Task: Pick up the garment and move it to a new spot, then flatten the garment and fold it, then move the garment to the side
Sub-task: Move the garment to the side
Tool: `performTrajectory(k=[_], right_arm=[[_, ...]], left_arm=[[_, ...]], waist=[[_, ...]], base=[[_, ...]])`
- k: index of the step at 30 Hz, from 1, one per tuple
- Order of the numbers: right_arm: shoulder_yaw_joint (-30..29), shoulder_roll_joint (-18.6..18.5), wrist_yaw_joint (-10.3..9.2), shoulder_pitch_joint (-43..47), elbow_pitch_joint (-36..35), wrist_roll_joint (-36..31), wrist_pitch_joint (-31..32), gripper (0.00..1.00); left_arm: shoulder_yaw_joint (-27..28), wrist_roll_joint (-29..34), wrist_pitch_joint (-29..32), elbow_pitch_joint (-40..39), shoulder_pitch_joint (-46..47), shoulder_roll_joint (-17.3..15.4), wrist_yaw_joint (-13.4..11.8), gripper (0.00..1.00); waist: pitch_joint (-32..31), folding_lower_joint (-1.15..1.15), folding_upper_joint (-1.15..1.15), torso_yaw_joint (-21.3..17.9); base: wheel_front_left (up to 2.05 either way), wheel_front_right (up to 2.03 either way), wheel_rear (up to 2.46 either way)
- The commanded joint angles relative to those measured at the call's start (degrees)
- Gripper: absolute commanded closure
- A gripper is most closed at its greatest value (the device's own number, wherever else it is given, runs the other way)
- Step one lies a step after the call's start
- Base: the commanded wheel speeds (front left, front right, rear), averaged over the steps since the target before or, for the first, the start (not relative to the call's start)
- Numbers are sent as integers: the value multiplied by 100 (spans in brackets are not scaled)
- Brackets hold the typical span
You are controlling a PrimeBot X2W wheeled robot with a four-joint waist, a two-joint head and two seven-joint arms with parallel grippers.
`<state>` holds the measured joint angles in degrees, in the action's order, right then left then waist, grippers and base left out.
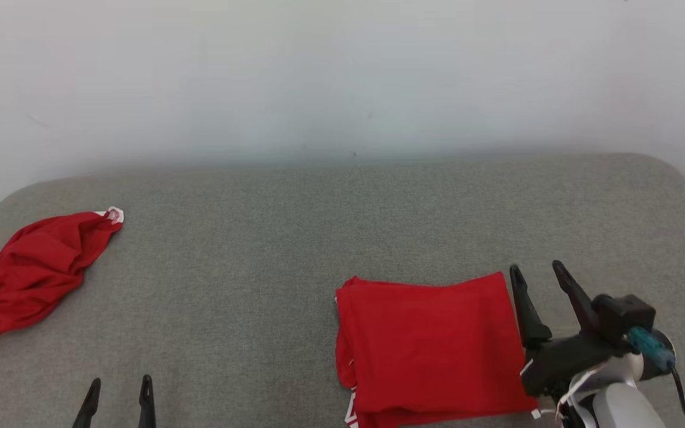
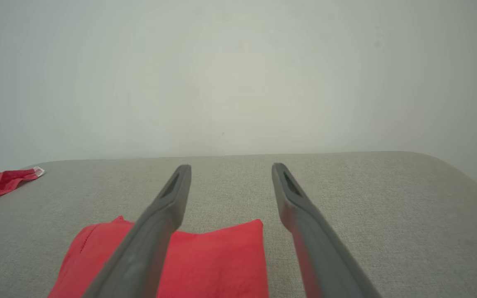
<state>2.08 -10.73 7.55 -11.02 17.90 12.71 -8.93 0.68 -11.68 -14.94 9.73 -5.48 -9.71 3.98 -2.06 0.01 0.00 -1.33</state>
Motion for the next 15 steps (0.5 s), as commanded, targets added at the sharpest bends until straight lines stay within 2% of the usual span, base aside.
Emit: performTrajectory(k=[1, 6, 15], right_arm=[[-38, -26, -15, -154, 137, -47, 137, 0], [-61, -129, -15, -455, 705, 41, 512, 0], [-9, -188, -15, -575, 1806, 227, 560, 0]], left_arm=[[-22, 4, 9, 26, 62, -8, -28, 0], [-101, 15, 6, 57, 110, 5, -21, 0], [-142, -43, -4, 76, 128, -15, -27, 0]], waist=[[14, -1, 0, 49], [64, -1, 0, 153], [198, -1, 0, 185]], base=[[0, 0, 0], [0, 0, 0], [0, 0, 0]])
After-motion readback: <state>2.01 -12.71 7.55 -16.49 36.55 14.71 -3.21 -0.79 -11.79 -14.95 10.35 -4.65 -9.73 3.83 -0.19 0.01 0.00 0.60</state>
